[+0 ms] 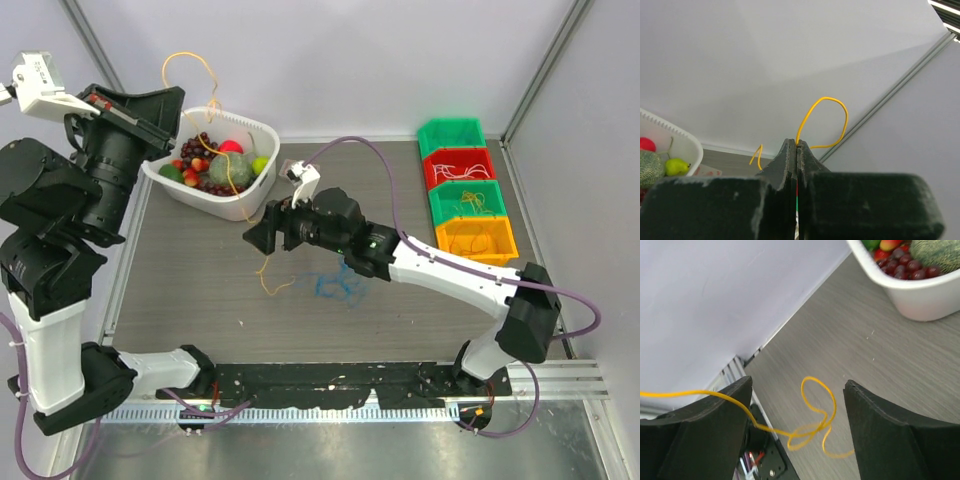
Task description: Untangle the cables
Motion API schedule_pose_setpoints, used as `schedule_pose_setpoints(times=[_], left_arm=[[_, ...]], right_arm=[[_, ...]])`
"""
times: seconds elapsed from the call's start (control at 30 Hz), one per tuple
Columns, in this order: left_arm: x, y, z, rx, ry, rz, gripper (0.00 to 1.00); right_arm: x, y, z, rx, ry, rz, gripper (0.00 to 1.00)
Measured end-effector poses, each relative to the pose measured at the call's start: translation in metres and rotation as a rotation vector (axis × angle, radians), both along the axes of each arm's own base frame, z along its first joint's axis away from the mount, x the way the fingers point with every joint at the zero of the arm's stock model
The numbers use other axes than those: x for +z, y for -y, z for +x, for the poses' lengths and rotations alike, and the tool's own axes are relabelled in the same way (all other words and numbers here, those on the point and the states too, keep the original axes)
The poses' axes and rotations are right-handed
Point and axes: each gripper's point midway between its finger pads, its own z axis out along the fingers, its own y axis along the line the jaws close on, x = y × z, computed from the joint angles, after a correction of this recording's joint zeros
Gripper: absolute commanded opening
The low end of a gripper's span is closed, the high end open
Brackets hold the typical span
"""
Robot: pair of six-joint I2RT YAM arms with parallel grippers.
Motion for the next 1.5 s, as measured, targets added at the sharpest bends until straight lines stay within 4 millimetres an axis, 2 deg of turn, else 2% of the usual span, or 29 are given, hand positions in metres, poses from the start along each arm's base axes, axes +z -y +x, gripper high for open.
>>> schedule_pose_setpoints(times=[0.13,0.23,0.3,0.37,0.43,0.5,0.6,0.63,0.7,0.77,0.8,0.83,0.9,0.97,1.03,1.1,1.17,1.23,1.27,1.3,1.33,1.4,1.5], left_arm=[[-0.003,0.009,0.004,-0.026,-0.012,-0.004,0.0],[-0.005,0.016,0.009,-0.041,-0.019,0.002,0.0],[-0.008,0.022,0.013,-0.05,-0.03,0.011,0.0],[-0.011,0.025,0.015,-0.055,-0.037,0.016,0.0],[-0.011,0.025,0.016,-0.057,-0.039,0.016,0.0],[-0.011,0.023,0.014,-0.054,-0.036,0.016,0.0],[-0.021,0.015,0.01,-0.031,-0.046,0.03,0.0],[-0.026,0.013,0.01,-0.019,-0.054,0.033,0.0],[-0.043,0.005,0.009,0.013,-0.078,0.041,0.0],[-0.064,0.0,0.011,0.044,-0.112,0.053,0.0],[-0.07,-0.001,0.012,0.053,-0.123,0.058,0.0],[-0.075,-0.001,0.013,0.057,-0.134,0.061,0.0],[-0.077,0.001,0.015,0.057,-0.14,0.054,0.0],[-0.077,0.006,0.019,0.047,-0.139,0.046,0.0],[-0.078,0.016,0.024,0.022,-0.147,0.045,0.0],[-0.084,0.03,0.032,-0.016,-0.166,0.051,0.0],[-0.088,0.041,0.036,-0.046,-0.181,0.049,0.0],[-0.101,0.059,0.046,-0.089,-0.212,0.071,0.02],[-0.106,0.066,0.049,-0.11,-0.223,0.078,0.09],[-0.111,0.074,0.051,-0.139,-0.232,0.085,0.22],[-0.116,0.081,0.052,-0.173,-0.239,0.095,0.39],[-0.123,0.095,0.051,-0.244,-0.245,0.108,0.63],[-0.137,0.108,0.048,-0.323,-0.262,0.133,0.78]], right_arm=[[0.001,-0.011,0.017,-0.063,-0.019,0.021,0.63],[-0.008,-0.014,0.026,-0.093,-0.035,0.008,0.58],[-0.016,-0.016,0.028,-0.102,-0.045,-0.011,0.42],[-0.022,-0.017,0.031,-0.109,-0.041,-0.034,0.12],[-0.022,-0.017,0.036,-0.122,-0.022,-0.07,0.01],[-0.006,-0.018,0.045,-0.143,0.013,-0.093,0.01],[0.047,-0.017,0.054,-0.17,0.103,-0.064,0.01],[0.074,-0.015,0.056,-0.181,0.141,-0.04,0.01],[0.144,-0.006,0.057,-0.205,0.229,0.055,0.01],[0.224,0.012,0.049,-0.228,0.326,0.19,0.01],[0.25,0.021,0.044,-0.235,0.358,0.238,0.01],[0.289,0.037,0.035,-0.249,0.408,0.316,0.01],[0.332,0.064,0.022,-0.276,0.471,0.404,0.01],[0.359,0.09,0.011,-0.31,0.513,0.454,0.01],[0.371,0.106,0.006,-0.335,0.537,0.47,0.01],[0.375,0.114,0.004,-0.35,0.55,0.473,0.01],[0.375,0.112,0.004,-0.343,0.554,0.472,0.01],[0.371,0.105,0.004,-0.32,0.558,0.471,0.01],[0.368,0.102,0.004,-0.311,0.559,0.471,0.01],[0.366,0.099,0.005,-0.307,0.557,0.467,0.01],[0.363,0.097,0.006,-0.306,0.553,0.461,0.01],[0.359,0.095,0.011,-0.324,0.544,0.45,0.01],[0.357,0.101,0.019,-0.379,0.532,0.443,0.01]])
